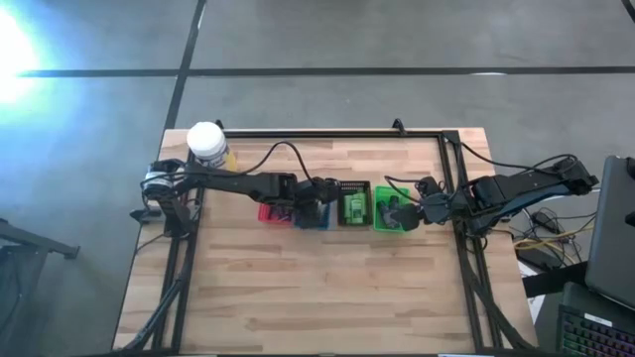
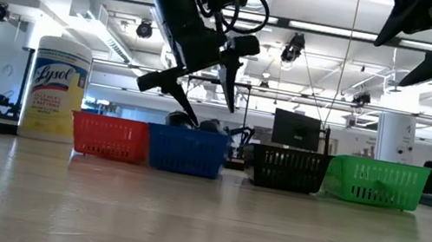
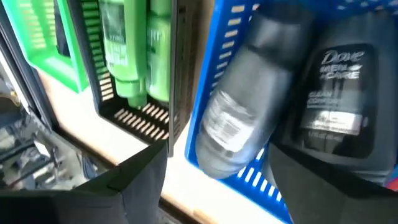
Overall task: Pick & Place Travel size toiletries
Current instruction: Return to Home Position
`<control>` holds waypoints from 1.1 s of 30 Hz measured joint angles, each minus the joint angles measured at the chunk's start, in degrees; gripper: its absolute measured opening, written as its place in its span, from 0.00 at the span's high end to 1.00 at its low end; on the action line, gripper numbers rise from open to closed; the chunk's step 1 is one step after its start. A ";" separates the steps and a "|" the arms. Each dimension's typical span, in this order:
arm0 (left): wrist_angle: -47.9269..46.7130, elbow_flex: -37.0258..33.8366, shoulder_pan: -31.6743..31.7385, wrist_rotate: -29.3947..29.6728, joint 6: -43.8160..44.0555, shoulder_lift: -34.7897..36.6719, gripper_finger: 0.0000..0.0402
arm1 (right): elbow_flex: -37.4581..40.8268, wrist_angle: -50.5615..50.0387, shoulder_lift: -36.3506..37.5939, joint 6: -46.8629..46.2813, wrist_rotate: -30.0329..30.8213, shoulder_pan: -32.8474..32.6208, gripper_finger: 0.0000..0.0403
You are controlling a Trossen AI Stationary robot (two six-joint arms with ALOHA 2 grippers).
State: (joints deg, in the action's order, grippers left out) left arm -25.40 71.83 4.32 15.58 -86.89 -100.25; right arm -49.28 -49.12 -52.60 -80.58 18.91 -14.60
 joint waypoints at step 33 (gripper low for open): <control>11.93 -6.97 -1.32 -31.15 97.39 27.99 0.25 | 4.33 24.37 2.07 37.55 -23.36 13.29 0.30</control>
State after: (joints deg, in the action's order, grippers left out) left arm -13.47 64.86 3.00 -15.57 10.51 -72.26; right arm -44.94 -24.75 -50.52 -43.03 -4.46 -1.31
